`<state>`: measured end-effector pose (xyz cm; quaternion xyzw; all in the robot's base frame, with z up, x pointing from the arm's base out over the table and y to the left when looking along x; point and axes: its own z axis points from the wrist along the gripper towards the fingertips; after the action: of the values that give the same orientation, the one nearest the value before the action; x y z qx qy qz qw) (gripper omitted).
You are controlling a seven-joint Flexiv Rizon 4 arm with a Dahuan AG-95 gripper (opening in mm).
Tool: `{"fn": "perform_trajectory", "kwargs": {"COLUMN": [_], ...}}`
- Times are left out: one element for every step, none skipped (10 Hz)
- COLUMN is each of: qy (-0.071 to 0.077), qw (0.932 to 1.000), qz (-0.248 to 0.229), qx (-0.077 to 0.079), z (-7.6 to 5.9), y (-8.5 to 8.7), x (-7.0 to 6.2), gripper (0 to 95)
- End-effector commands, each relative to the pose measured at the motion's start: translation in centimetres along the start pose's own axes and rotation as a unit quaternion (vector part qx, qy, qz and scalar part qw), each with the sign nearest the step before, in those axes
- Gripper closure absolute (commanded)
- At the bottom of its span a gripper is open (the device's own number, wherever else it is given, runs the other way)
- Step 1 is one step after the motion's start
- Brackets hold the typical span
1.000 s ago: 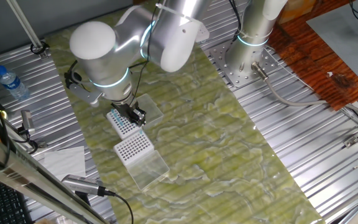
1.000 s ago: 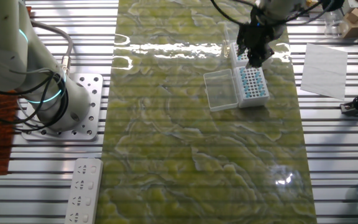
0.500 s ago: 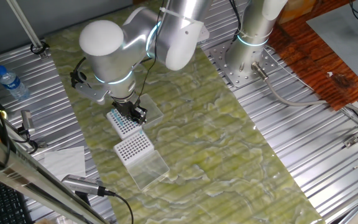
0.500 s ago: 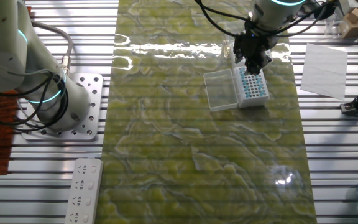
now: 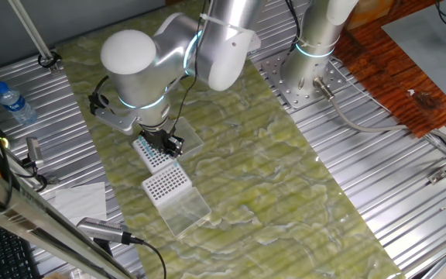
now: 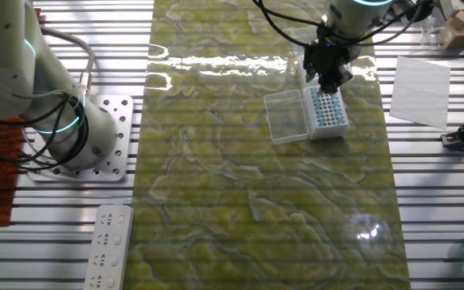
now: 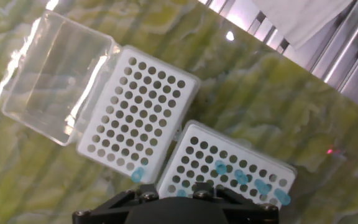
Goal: Transfer all medium pipette tips from one holder to another
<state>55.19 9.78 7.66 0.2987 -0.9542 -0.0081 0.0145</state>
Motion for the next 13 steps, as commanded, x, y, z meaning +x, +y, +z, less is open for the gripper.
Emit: {"fn": "perform_trajectory", "kwargs": {"qy": [-0.003, -0.005, -0.006, -0.007, -0.007, -0.007, -0.007, -0.007, -0.007, -0.007, -0.005, -0.002, 0.002], "qw": [0.9997, 0.9995, 0.9993, 0.9991, 0.9990, 0.9988, 0.9987, 0.9987, 0.9988, 0.9988, 0.9989, 0.9991, 0.9992], "qz": [-0.021, -0.029, -0.037, -0.041, -0.043, -0.047, -0.049, -0.049, -0.048, -0.048, -0.046, -0.042, -0.040], "qx": [0.007, 0.009, 0.011, 0.011, 0.012, 0.011, 0.010, 0.010, 0.008, 0.008, 0.007, 0.006, 0.005], "z": [0.4, 0.5, 0.7, 0.7, 0.7, 0.6, 0.5, 0.5, 0.5, 0.5, 0.3, -0.5, -1.2], "y": [-0.1, -0.2, -0.2, -0.3, -0.4, -0.5, -0.6, -0.6, -0.6, -0.6, -0.6, -0.5, -0.3], "x": [-0.1, -0.1, -0.1, 0.0, 0.1, 0.2, 0.3, 0.3, 0.4, 0.4, 0.3, 0.2, 0.2], "gripper": [76.0, 76.0, 76.0, 76.0, 95.0, 95.0, 95.0, 95.0, 95.0, 95.0, 95.0, 95.0, 95.0]}}
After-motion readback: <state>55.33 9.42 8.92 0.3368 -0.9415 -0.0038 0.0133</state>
